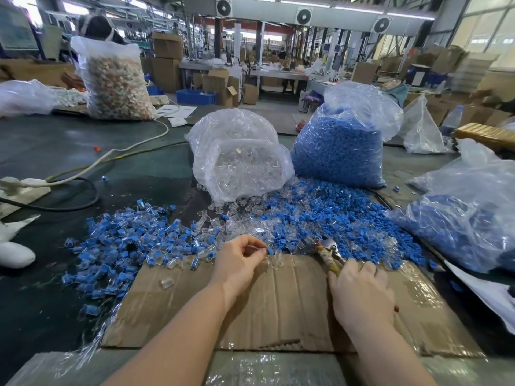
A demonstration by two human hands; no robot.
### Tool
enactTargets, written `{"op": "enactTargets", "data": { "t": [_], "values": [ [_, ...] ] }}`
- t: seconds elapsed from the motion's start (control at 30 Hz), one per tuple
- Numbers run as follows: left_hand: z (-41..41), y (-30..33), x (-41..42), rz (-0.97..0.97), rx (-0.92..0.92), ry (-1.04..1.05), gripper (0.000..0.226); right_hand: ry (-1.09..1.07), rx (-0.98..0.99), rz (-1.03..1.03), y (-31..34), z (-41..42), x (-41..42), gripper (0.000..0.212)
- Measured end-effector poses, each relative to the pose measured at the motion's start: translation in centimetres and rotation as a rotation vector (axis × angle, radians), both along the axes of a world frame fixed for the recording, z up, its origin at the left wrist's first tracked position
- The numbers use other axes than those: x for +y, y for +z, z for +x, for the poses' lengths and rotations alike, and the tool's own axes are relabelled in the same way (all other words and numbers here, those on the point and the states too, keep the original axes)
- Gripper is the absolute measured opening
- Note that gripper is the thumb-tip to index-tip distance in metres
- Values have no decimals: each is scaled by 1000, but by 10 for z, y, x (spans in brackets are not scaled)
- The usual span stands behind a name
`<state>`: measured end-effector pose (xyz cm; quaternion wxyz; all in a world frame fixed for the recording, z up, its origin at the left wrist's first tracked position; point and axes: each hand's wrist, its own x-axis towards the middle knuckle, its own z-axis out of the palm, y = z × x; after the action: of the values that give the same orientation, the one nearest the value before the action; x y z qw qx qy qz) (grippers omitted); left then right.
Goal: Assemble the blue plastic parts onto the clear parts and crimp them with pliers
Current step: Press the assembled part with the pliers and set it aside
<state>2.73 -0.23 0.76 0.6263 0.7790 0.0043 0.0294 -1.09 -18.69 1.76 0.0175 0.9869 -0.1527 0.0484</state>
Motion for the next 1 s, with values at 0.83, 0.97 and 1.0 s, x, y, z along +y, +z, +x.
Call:
{"op": "enactTargets", "data": {
  "t": [0.83,0.97,1.0],
  "values": [
    [10,18,5,-223,177,147,4,251,544,1148,50,0,22,18],
    [8,19,6,-224,183,139,5,267,565,1134,52,-1,23,22],
    [8,20,7,-228,185,137,5,271,569,1142,53,-1,24,21]
  ]
}}
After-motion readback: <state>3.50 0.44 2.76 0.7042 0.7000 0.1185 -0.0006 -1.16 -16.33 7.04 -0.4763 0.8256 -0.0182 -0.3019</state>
